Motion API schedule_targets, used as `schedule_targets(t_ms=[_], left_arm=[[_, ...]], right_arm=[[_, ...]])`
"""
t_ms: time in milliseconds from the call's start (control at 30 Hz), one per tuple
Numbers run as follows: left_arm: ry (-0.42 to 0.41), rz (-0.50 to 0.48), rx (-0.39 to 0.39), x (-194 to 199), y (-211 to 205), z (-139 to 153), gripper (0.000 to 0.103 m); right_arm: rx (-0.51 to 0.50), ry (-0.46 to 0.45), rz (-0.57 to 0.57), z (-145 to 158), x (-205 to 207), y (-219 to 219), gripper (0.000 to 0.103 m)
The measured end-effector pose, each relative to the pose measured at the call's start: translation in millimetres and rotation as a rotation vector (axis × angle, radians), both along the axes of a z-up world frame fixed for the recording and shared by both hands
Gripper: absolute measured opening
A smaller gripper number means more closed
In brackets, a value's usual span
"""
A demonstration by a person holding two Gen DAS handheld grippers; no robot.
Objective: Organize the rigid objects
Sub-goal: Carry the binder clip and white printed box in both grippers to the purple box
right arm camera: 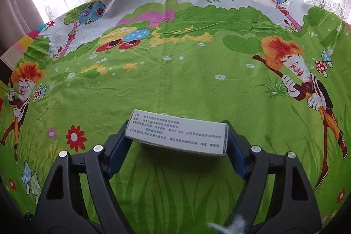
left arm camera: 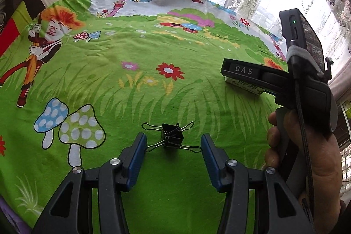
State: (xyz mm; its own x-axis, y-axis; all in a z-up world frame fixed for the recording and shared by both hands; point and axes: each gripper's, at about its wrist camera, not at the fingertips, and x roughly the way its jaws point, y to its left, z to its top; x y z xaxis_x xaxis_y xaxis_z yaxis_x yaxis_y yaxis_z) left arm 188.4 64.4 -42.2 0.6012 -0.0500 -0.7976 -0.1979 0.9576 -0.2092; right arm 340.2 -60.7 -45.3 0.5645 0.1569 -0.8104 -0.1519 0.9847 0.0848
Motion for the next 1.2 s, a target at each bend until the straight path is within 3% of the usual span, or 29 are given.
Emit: schedule_targets(t_ms=[467,733,933,1200], left_arm=[[-0.052,0.102,-0.022,-43.4,30.8,22.5,0.052],[-0.098,0.177,-0.06,-95.4,62.2,40.1,0.052],[-0.135,0.242,-0.068,-139.3,88.8,50.7,0.052],[-0.15,0.324,-0.073,-190.8,127.8,50.4,0.052]], right_arm=[[-0.035,-0.049,0.127,30.3,-70.3,27.9,0.081],[-0.014,-0.082,0.231,64.5,-130.0,55.5,0.081],[-0.014,-0.067,0.357,73.2,-188.8,82.5,0.081],[-0.015,-0.051,0.453,81.4,-238.2,105.6,0.081]])
